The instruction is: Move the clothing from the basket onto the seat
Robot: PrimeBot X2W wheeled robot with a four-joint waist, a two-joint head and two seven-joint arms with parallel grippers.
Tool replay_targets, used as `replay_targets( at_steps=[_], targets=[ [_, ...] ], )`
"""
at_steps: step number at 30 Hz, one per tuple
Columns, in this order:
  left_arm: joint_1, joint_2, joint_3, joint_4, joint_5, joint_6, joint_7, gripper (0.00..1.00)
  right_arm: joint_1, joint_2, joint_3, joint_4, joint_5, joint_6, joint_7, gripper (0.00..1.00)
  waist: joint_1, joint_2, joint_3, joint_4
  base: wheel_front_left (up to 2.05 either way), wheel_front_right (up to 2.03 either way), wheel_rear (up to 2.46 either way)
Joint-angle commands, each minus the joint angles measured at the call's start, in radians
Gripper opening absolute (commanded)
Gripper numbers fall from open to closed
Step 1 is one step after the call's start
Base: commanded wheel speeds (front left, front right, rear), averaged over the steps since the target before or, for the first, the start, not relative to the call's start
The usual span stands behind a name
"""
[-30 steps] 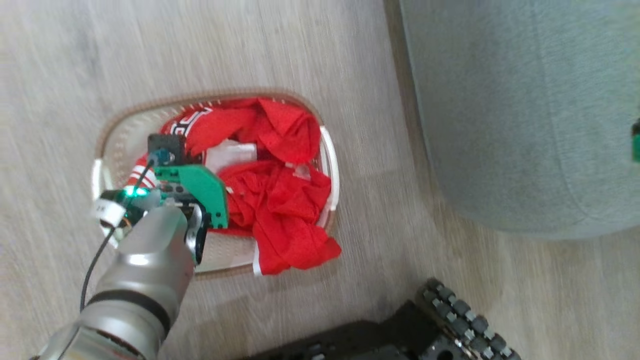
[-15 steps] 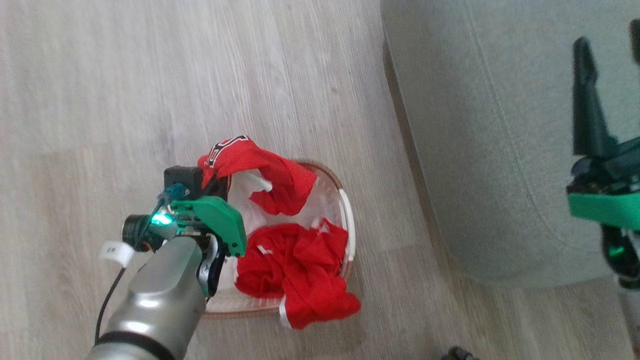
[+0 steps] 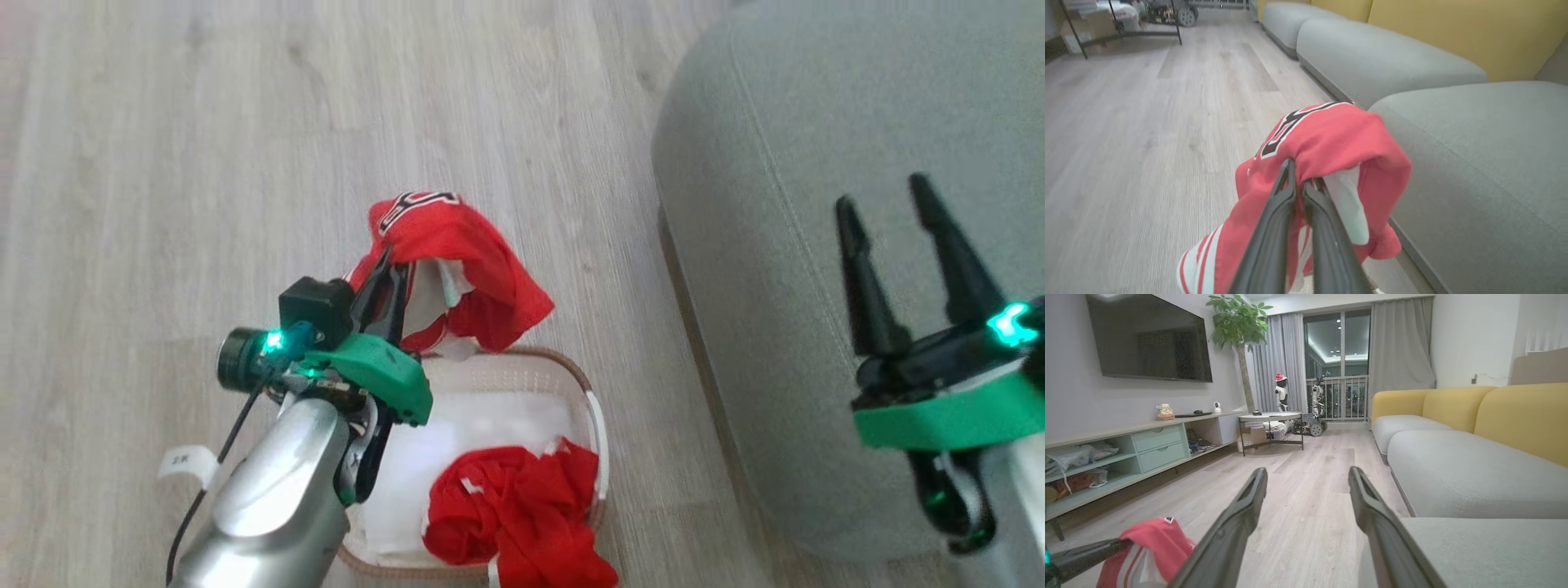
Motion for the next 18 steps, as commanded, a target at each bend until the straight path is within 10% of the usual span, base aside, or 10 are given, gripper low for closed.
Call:
replay_targets(
  at_steps=[1, 18],
  targets=[
    [-0.021, 0.032, 0.033, -0.079, 0.014, -0.007, -0.014, 0.00, 0.012, -0.003, 0.029, -0.020, -0.010, 0.000, -0.005, 1.00, 0.0001, -0.0001, -0.058, 0.021, 0.00, 0.00, 0.00],
    [-0.061, 0.113, 0.020, -0.507, 0.022, 0.020, 0.189, 0.00, 0.063, 0.031, 0.170, 0.031, -0.020, 0.000, -0.005, 1.00, 0.0001, -0.0001, -0.143, 0.032, 0.00, 0.00, 0.00]
  ],
)
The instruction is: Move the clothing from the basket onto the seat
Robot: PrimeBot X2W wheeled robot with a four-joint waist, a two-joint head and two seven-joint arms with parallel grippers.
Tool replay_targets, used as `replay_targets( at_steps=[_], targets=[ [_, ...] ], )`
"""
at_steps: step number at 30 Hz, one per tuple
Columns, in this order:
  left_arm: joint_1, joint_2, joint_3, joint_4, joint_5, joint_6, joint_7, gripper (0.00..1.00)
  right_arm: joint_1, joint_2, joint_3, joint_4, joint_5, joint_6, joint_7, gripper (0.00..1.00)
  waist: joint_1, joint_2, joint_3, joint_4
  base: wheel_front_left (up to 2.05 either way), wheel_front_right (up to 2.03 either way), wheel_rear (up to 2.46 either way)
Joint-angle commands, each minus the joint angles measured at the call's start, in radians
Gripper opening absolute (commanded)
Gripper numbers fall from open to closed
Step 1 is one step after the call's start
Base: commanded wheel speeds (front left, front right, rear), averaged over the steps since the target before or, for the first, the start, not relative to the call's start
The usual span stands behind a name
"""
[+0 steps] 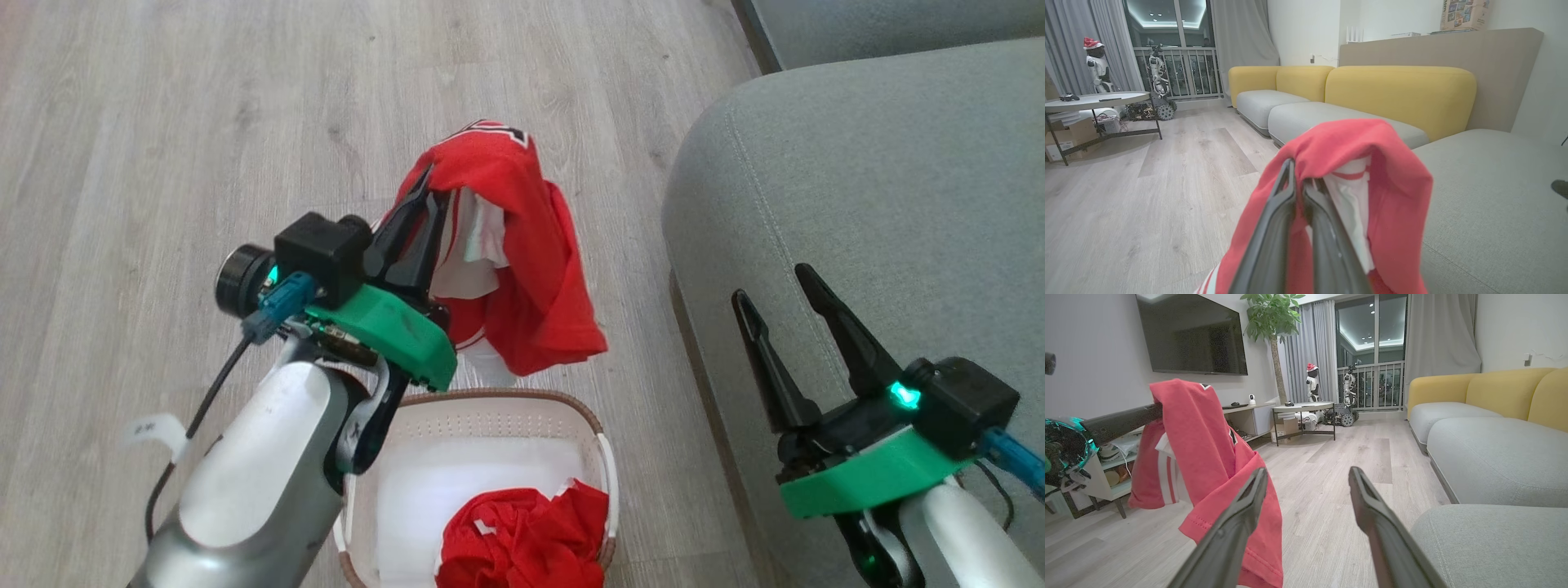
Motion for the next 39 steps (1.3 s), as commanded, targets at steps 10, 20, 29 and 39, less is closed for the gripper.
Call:
replay_targets(
  at_steps=[10, 20, 29, 39],
  targets=[
    [-0.069, 0.025, 0.029, -0.100, 0.000, 0.025, 0.038, 0.00, -0.042, -0.016, 0.056, -0.029, 0.004, 0.000, -0.005, 1.00, 0.0001, -0.0001, 0.011, 0.001, 0.00, 0.00, 0.00],
    [-0.083, 0.010, -0.003, -0.078, -0.001, 0.013, 0.040, 0.00, -0.201, -0.003, 0.281, 0.065, 0.028, 0.000, -0.005, 1.00, 0.0001, -0.0001, 0.014, 0.015, 0.00, 0.00, 0.00],
    [-0.092, -0.024, -0.045, -0.064, -0.015, -0.015, 0.037, 0.00, -0.338, 0.032, 0.397, 0.259, 0.013, 0.000, -0.005, 1.00, 0.0001, -0.0001, 0.002, 0.068, 0.00, 0.00, 0.00],
    [-0.090, -0.063, -0.101, -0.050, -0.022, -0.038, 0.037, 0.00, -0.403, 0.054, 0.402, 0.388, 0.015, 0.000, -0.005, 1.00, 0.0001, -0.0001, -0.002, 0.123, 0.00, 0.00, 0.00]
  ],
)
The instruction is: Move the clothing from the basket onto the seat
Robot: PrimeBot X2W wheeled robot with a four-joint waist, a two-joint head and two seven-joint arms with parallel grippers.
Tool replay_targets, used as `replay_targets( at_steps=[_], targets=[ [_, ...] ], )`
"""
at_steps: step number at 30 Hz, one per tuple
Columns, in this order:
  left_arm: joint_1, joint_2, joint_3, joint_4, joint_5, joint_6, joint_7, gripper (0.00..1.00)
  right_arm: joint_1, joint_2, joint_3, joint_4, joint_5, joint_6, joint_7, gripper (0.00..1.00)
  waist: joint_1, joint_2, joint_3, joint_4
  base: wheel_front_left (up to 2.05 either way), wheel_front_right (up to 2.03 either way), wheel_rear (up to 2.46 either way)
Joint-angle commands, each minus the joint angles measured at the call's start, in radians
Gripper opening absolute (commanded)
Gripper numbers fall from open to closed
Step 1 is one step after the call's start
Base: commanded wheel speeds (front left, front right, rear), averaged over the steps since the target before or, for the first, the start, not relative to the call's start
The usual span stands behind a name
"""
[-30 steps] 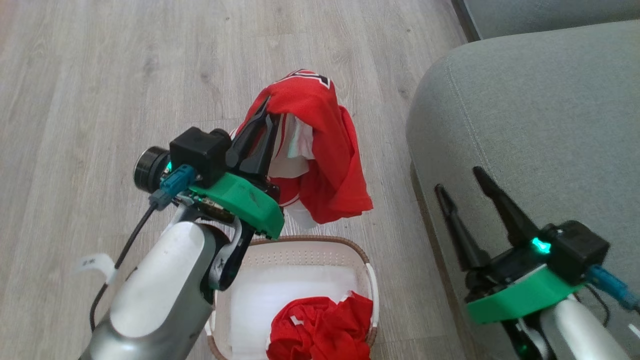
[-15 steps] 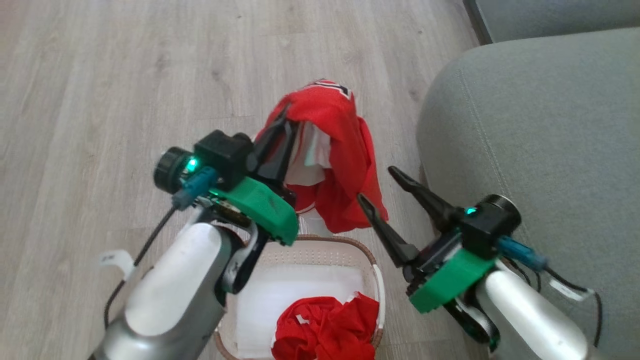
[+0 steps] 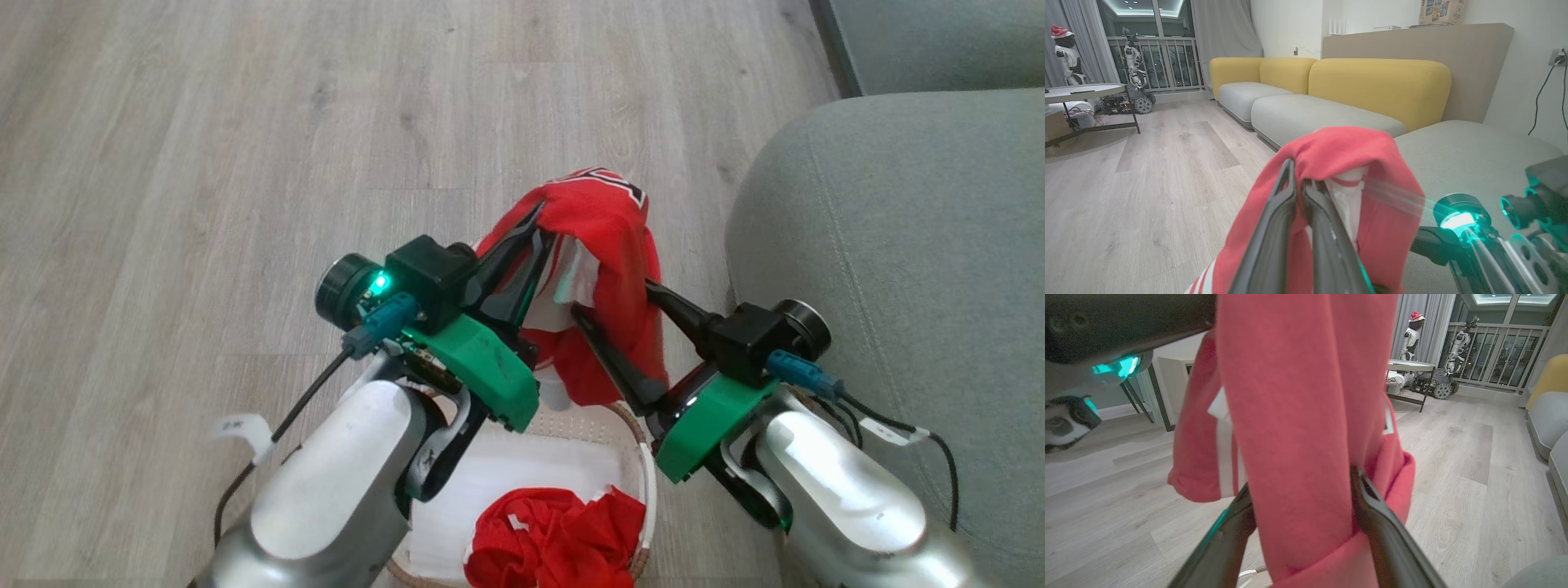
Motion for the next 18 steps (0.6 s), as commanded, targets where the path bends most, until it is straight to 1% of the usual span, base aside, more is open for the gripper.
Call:
replay_targets(
  at_steps=[1, 10, 11, 12, 13, 18],
  targets=[
    [-0.068, 0.001, 0.031, -0.026, -0.009, -0.003, -0.004, 0.00, -0.034, 0.019, -0.003, -0.016, -0.001, 0.000, -0.005, 1.00, 0.0001, -0.0001, -0.001, 0.007, 0.00, 0.00, 0.00],
    [-0.071, -0.012, 0.014, -0.019, -0.014, -0.004, -0.007, 0.00, -0.051, 0.043, -0.011, 0.042, 0.010, 0.000, -0.005, 1.00, 0.0001, -0.0001, 0.002, 0.021, 0.00, 0.00, 0.00],
    [-0.071, -0.012, 0.013, -0.019, -0.015, -0.004, -0.008, 0.00, -0.053, 0.046, -0.015, 0.047, 0.012, 0.000, -0.005, 0.62, 0.0001, -0.0001, 0.002, 0.021, 0.00, 0.00, 0.00],
    [-0.071, -0.012, 0.013, -0.018, -0.016, -0.003, -0.009, 0.00, -0.054, 0.049, -0.024, 0.050, 0.011, 0.000, -0.005, 0.13, 0.0001, -0.0001, 0.003, 0.022, 0.00, 0.00, 0.00],
    [-0.070, -0.012, 0.013, -0.018, -0.017, -0.003, -0.010, 0.00, -0.055, 0.052, -0.029, 0.051, 0.010, 0.000, -0.005, 0.00, 0.0001, -0.0001, 0.003, 0.022, 0.00, 0.00, 0.00],
    [-0.064, -0.003, 0.019, -0.013, -0.022, 0.003, -0.016, 0.00, -0.053, 0.056, -0.064, 0.039, 0.007, 0.000, -0.005, 0.00, 0.0001, -0.0001, 0.002, 0.017, 0.00, 0.00, 0.00]
  ],
)
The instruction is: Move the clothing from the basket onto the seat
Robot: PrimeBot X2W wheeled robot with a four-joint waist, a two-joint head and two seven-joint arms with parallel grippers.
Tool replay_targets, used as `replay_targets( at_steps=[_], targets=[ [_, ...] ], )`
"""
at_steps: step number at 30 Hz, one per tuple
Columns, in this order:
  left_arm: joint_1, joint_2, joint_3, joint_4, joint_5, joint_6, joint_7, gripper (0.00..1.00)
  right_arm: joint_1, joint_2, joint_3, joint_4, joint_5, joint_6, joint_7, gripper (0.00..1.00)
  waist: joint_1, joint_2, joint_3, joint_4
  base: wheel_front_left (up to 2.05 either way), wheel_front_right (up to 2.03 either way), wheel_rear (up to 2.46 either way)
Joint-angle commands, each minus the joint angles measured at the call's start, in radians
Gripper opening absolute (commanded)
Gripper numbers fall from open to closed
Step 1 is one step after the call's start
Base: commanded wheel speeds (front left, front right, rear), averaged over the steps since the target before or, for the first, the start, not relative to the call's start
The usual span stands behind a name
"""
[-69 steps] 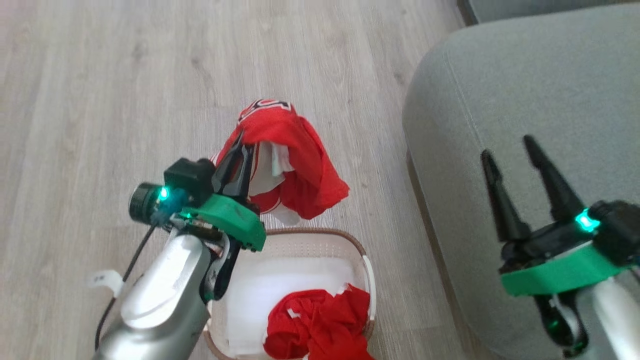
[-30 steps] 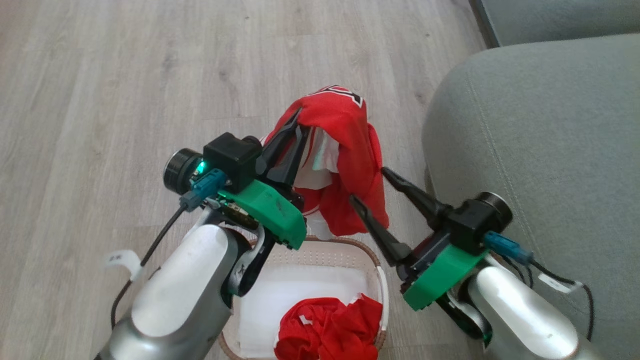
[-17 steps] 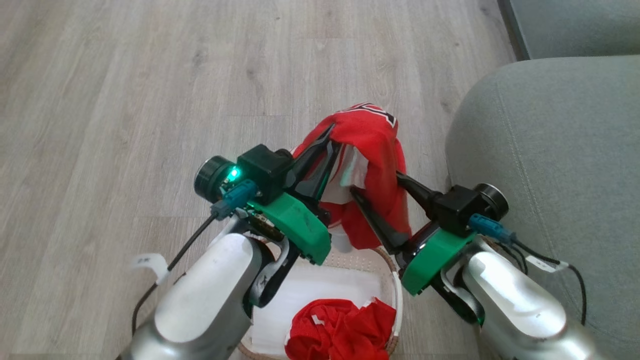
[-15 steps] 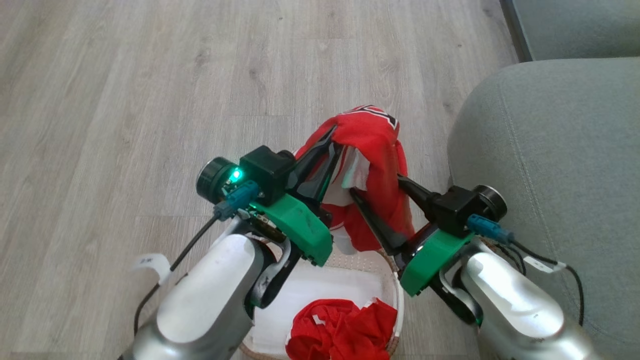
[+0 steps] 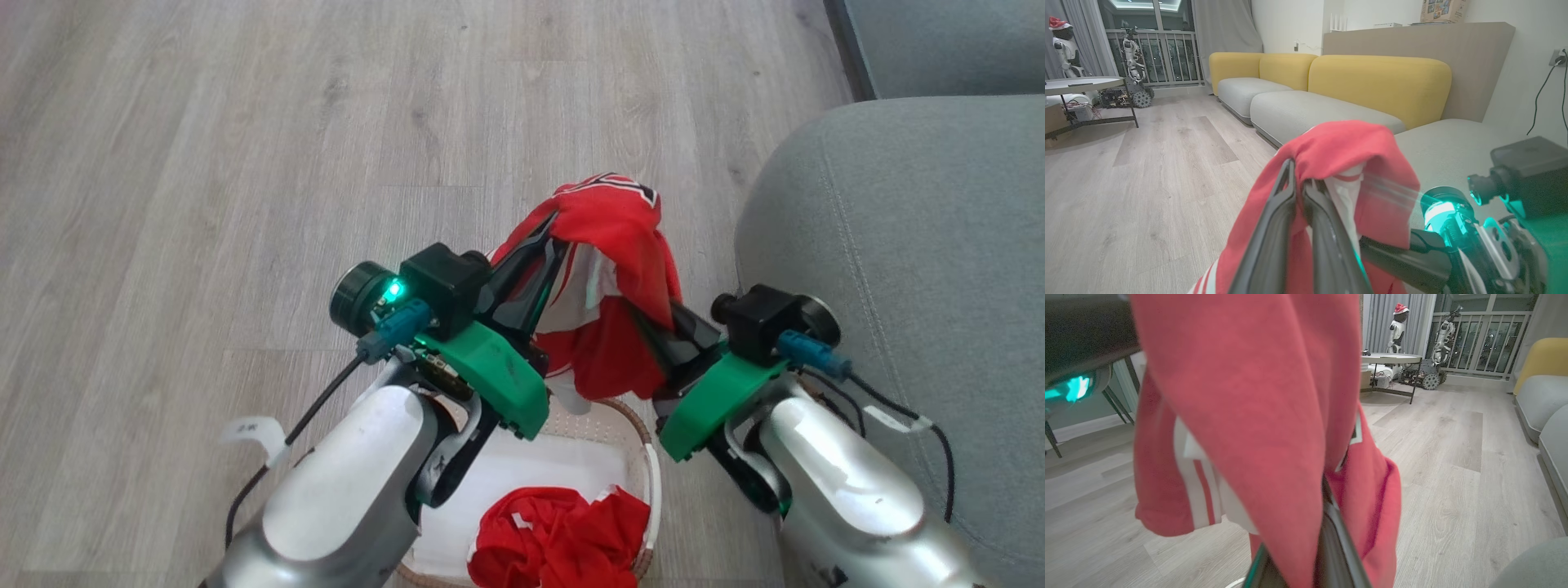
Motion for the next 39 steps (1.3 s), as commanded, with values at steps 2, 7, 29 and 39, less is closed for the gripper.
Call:
replay_targets(
  at_steps=[2, 7, 29, 39],
  targets=[
    [-0.059, 0.016, 0.047, -0.030, -0.013, 0.007, -0.014, 0.00, -0.036, 0.013, -0.019, -0.042, -0.004, 0.000, -0.005, 0.00, 0.0000, -0.0001, 0.000, -0.006, 0.00, 0.00, 0.00],
    [-0.039, 0.030, 0.052, -0.028, -0.017, 0.018, -0.020, 0.00, -0.020, 0.006, -0.065, -0.078, -0.010, 0.000, -0.005, 0.00, 0.0000, -0.0001, 0.001, -0.019, 0.00, 0.00, 0.00],
    [0.031, 0.020, 0.003, 0.016, -0.031, -0.005, -0.105, 1.00, 0.085, -0.100, -0.307, -0.315, -0.056, 0.000, -0.005, 0.00, 0.0000, -0.0001, -0.005, -0.159, 0.00, 0.00, 0.00],
    [0.014, 0.023, -0.008, 0.059, -0.015, -0.005, -0.131, 1.00, 0.126, -0.162, -0.383, -0.419, -0.054, 0.000, -0.005, 0.00, 0.0000, -0.0001, 0.009, -0.282, 0.00, 0.00, 0.00]
  ],
)
